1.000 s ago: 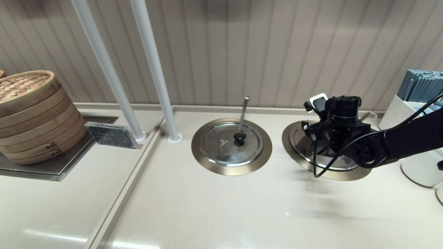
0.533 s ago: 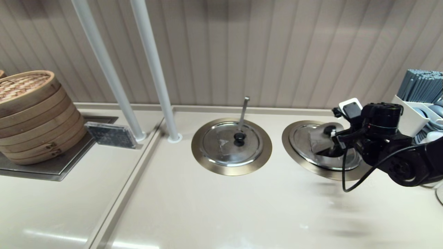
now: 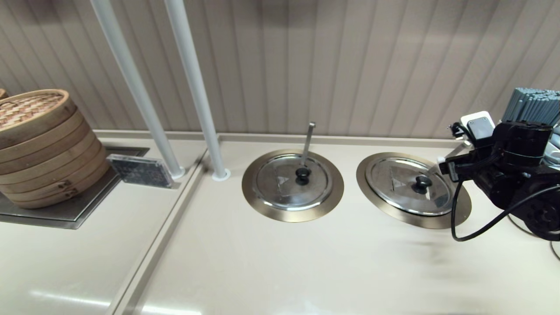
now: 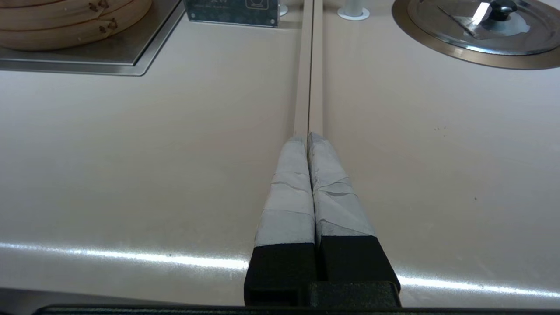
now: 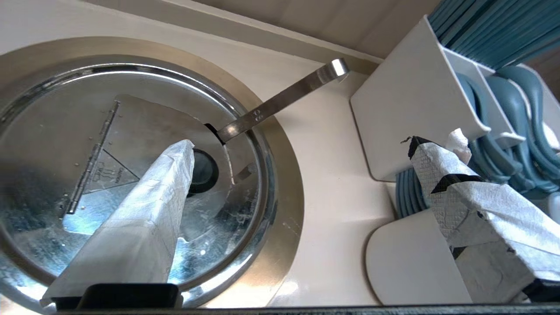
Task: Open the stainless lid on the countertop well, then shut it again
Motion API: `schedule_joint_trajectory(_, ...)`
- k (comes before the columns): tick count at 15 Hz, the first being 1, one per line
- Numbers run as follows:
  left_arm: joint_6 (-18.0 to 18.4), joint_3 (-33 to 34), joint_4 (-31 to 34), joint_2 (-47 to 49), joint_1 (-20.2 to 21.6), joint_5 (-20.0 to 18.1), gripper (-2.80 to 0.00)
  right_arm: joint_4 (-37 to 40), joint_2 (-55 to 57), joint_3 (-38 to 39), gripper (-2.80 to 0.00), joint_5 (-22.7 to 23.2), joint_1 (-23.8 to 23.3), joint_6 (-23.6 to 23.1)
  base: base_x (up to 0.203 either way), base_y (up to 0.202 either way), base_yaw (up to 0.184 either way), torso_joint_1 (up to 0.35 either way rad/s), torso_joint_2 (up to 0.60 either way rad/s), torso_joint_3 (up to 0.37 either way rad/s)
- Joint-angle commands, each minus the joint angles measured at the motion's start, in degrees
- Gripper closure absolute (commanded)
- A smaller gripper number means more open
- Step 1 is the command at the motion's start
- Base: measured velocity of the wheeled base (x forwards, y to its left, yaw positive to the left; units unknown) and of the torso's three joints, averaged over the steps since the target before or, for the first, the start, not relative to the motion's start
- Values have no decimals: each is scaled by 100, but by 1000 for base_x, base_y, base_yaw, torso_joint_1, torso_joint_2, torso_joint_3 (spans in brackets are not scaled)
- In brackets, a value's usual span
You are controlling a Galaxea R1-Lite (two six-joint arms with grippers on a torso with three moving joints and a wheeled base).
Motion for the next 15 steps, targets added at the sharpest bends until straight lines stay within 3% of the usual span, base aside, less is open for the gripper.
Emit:
schedule_joint_trajectory(1,2,-1,-2,0,1,0,0,138,21,1,-280,27,-102,490,0,0,0,0,0,0)
schedule_joint_trajectory(5,-3,7,-2,0,1,0,0,973,-405,34,-280,635,-424,1849,0,0,0,0,0,0)
schedule_joint_trajectory(6,2,-1,3,0,1,0,0,1301,-754,81,-156,911,-432,2054,0,0,0,0,0,0)
schedule_joint_trajectory(7,2,-1,-1,0,1,0,0,1753,-1252,138,0,1333,-447,2223,0,0,0,0,0,0)
schedule_joint_trajectory(10,2,0,-2,0,1,0,0,3247,-2936,444,0,2219,-524,2471,0,0,0,0,0,0)
schedule_joint_trajectory(15,-4,-1,-2,0,1,0,0,5138,-5911,1221,0,2744,-540,2593,0,0,0,0,0,0)
